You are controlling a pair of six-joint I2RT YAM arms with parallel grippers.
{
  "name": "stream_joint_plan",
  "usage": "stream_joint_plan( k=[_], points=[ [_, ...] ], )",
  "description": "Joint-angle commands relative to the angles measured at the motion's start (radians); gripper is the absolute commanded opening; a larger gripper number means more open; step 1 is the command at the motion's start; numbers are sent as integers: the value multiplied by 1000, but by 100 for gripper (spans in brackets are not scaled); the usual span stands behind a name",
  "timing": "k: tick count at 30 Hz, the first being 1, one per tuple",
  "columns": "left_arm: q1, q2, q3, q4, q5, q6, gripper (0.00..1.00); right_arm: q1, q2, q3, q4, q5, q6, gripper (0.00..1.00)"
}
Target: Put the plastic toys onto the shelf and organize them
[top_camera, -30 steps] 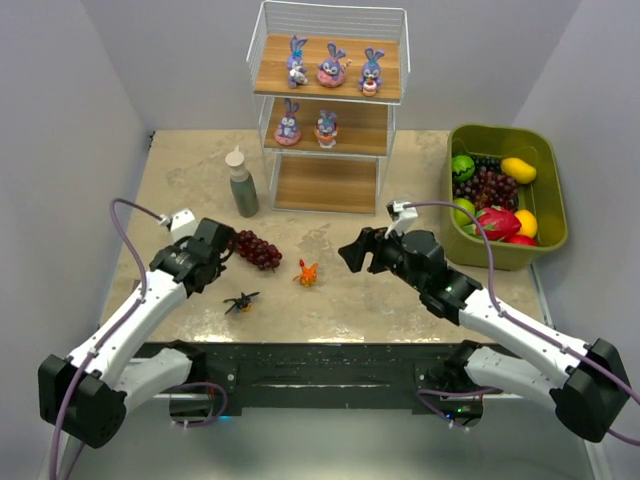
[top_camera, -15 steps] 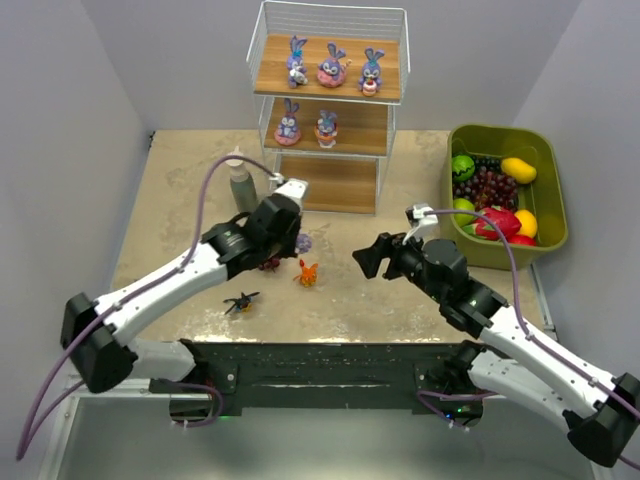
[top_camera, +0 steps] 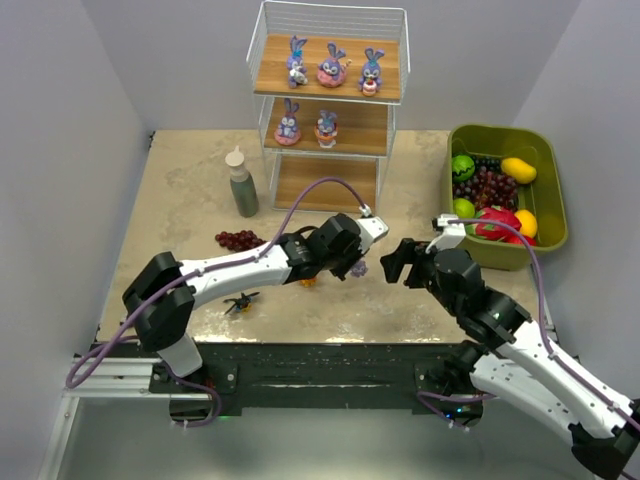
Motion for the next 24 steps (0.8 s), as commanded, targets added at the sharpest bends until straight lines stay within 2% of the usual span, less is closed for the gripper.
stream_joint_plan(
  k=[1, 7, 16, 17, 21, 22, 24],
  points=[
    [0, -10, -62, 159, 103, 125, 0, 3, -17, 51, -89, 71, 48, 82],
    [-15, 30, -105, 197, 84, 176, 0, 5, -55, 31, -94, 62, 62, 81],
    [-45, 102, -65, 143, 7, 188, 15, 3, -75, 26, -148, 84, 89, 79],
    [-46, 104, -64, 139, 5, 188, 23, 3, -83, 28, -154, 84, 89, 79],
    [-49, 92, -56, 130, -13, 178, 43, 3, -101, 39, -174, 82, 94, 79],
    [-49, 82, -53, 128, -21, 176, 54, 3, -104, 40, -177, 79, 97, 79],
    [-51, 50, -53, 133, -28, 162, 61, 3, -115, 42, -171, 51, 92, 80]
  ],
)
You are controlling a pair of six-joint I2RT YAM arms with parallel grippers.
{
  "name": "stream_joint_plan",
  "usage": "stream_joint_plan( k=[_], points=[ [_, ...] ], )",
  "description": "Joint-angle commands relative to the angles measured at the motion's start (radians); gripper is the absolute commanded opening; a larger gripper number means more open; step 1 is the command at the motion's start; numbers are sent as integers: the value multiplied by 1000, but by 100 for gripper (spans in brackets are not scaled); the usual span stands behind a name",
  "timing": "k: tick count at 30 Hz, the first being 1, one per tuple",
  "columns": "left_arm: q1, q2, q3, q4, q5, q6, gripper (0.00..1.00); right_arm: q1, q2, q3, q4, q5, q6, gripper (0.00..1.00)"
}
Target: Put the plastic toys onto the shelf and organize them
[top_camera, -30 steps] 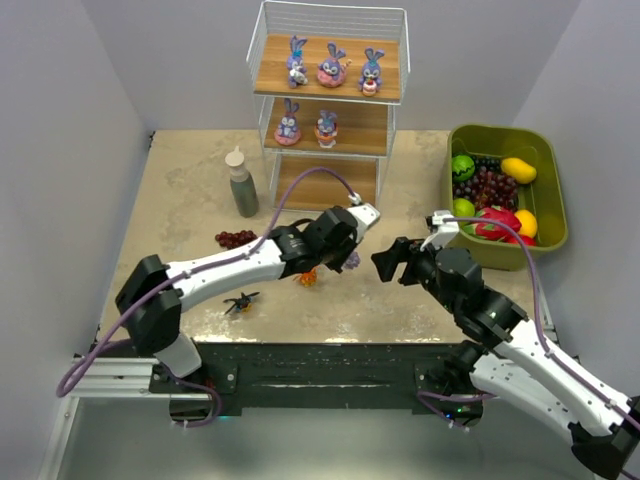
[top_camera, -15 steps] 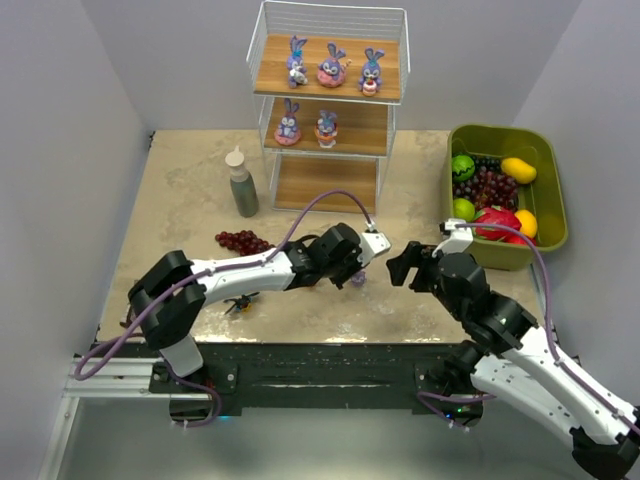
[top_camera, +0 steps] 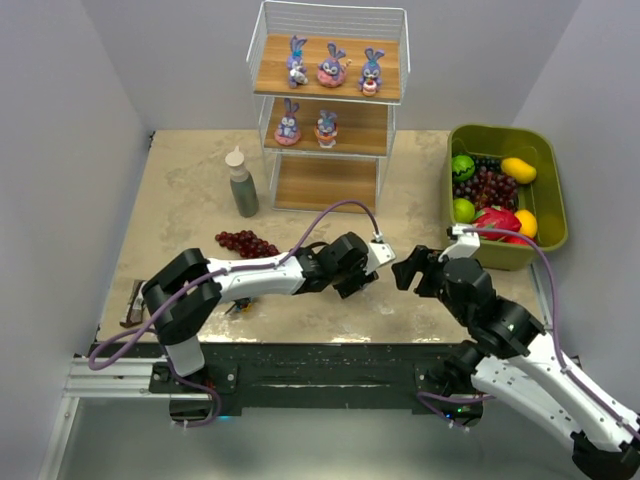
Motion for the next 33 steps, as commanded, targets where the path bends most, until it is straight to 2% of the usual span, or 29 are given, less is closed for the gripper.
stream_joint_plan(
  k=[1, 4, 8, 10, 15, 18, 21, 22, 25, 29, 33],
  points=[
    [-5, -62, 33, 32, -35, -17, 69, 3, -22, 40, -4, -18, 8, 82],
    [-5, -119, 30, 44, -26, -30, 76, 3, -30, 44, 10, -34, 0, 86],
    [-5, -215, -2, 55, -29, -76, 79, 3, -38, 31, 48, -44, -20, 91],
    [-6, -303, -53, 65, -32, -107, 80, 1, -30, 14, 72, -58, -21, 93],
    [-25, -563, -169, 56, -96, -214, 85, 8, 65, -60, 241, -132, 32, 91],
    [-40, -720, -209, 6, -153, -317, 89, 56, 157, -100, 333, -57, 69, 91],
    [-40, -874, -241, -115, -297, -453, 90, 165, 263, -123, 418, 67, 108, 92],
    [-40, -912, -243, -205, -399, -492, 91, 229, 304, -123, 428, 113, 124, 92],
    [-40, -1057, -280, -341, -551, -618, 93, 305, 430, -143, 451, 259, 216, 93],
    [-40, -1226, -355, -372, -540, -656, 93, 354, 510, -215, 579, 380, 296, 92],
    [-40, -1280, -447, -333, -503, -647, 93, 392, 612, -242, 681, 503, 315, 90]
  ],
)
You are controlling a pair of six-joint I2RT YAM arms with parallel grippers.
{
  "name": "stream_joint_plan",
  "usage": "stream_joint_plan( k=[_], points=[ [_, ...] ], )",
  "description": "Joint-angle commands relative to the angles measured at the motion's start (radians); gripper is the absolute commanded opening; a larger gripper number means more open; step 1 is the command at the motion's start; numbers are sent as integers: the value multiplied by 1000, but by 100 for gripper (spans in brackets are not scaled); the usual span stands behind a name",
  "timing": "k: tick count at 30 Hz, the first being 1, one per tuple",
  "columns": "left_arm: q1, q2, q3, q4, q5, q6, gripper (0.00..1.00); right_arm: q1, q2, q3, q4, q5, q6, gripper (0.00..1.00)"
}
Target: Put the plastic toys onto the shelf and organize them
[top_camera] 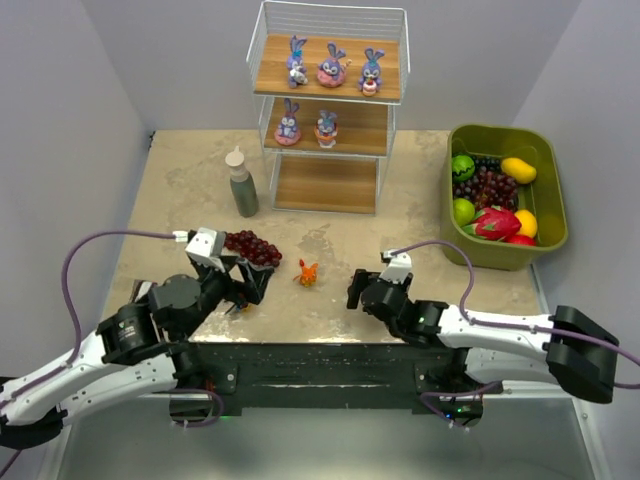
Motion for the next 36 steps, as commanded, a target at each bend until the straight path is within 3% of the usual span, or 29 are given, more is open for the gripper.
stream_joint_plan(
  k=[1, 7, 15, 20, 28, 36],
  points=[
    [1, -11, -64, -48, -30, -62, 93, 35, 80, -16, 207, 224, 61, 89],
    [1, 36, -30, -143, -58, -102, 92, 45, 207, 27, 245, 294, 19, 87],
    [1, -5, -31, -179, -6, -146, 89, 46, 306, 73, 253, 317, 27, 69],
    [1, -63, -56, -159, -18, -137, 90, 46, 352, 112, 248, 316, 31, 64],
    [1, -90, -62, -162, -20, -145, 91, 49, 390, 159, 120, 345, 151, 50],
    [1, -93, -65, -157, -11, -140, 91, 52, 452, 210, 23, 367, 229, 48]
  ],
)
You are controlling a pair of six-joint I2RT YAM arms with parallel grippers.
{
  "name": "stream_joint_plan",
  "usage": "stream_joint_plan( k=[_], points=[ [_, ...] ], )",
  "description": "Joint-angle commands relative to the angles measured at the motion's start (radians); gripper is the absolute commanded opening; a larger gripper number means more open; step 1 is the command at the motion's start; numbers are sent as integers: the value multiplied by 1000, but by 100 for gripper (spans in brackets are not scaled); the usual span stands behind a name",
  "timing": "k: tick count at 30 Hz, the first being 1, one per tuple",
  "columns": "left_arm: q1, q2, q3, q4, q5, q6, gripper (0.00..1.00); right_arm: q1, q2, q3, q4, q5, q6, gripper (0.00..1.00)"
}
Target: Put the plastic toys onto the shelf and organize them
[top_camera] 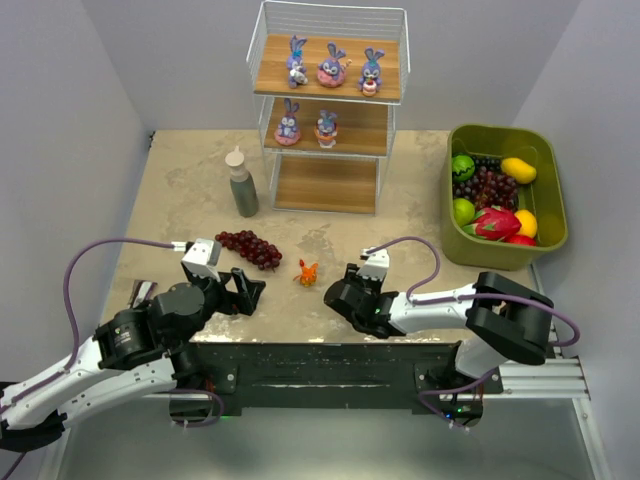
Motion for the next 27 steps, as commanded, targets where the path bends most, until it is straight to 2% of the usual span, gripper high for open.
stream_joint_plan(
  k=[1, 5, 14, 19, 21, 27],
  points=[
    [1, -11, -2, 26, -8, -13, 91, 5, 27, 46, -77, 88, 101, 47],
    [1, -18, -5, 25, -7, -12, 92, 4, 22, 60, -118, 123, 121, 41],
    [1, -25, -8, 26, -5, -13, 93, 5, -16, 95, -118, 174, 34, 14],
    [1, -24, -9, 28, -7, -15, 93, -4, -91, 142, -68, 173, -145, 1],
    [1, -24, -9, 26, -5, -13, 93, -30, -135, 175, -25, 139, -269, 0],
    [1, -16, -9, 25, -4, -18, 93, -151, -209, 337, -41, -56, -516, 0]
  ],
)
